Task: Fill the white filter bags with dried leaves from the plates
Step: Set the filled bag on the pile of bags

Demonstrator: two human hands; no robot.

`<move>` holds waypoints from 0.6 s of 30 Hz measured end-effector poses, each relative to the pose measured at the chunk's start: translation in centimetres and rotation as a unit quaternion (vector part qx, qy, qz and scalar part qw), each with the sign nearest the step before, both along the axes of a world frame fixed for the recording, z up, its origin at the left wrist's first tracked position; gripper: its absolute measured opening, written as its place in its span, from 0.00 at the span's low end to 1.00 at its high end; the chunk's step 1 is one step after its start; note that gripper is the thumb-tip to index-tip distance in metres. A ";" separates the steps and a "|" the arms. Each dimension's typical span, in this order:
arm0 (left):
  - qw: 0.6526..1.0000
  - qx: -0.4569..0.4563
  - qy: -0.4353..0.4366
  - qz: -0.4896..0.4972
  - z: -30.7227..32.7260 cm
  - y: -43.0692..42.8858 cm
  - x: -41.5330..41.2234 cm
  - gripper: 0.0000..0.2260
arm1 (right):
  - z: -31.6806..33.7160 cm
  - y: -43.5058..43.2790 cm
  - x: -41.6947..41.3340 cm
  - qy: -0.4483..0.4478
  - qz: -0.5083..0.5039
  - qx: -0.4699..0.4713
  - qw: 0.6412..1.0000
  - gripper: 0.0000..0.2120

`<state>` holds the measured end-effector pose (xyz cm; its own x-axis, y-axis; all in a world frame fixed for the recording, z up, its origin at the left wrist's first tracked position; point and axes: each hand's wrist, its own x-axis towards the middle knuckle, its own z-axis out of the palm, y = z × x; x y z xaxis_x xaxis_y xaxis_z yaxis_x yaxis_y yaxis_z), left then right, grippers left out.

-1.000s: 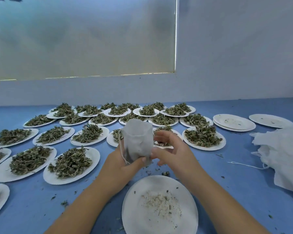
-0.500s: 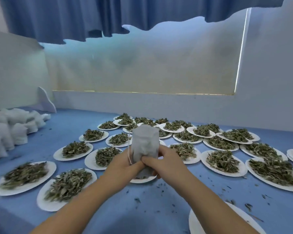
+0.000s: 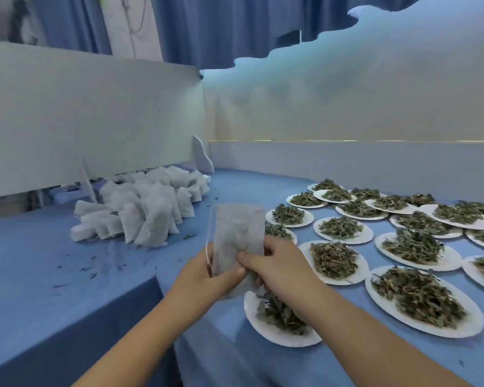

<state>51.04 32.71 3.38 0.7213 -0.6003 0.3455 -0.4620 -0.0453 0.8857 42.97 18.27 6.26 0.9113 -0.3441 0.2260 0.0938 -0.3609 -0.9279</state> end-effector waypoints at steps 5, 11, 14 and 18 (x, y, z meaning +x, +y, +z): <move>0.999 0.007 0.042 0.033 0.2 4.0 5.1 0.19 | 0.8 3.8 5.9 0.029 0.001 -0.018 0.999 0.05; 0.968 0.034 0.047 0.244 -1.6 5.3 15.5 0.21 | 0.4 3.2 8.1 0.052 -0.004 -0.041 0.998 0.03; 0.946 0.074 0.021 0.316 -3.0 5.1 20.0 0.13 | 0.3 1.8 7.7 0.078 -0.015 -0.058 0.995 0.04; 0.933 0.127 -0.010 0.337 -4.5 4.0 23.4 0.12 | 0.3 0.5 6.7 0.081 -0.031 -0.062 0.994 0.05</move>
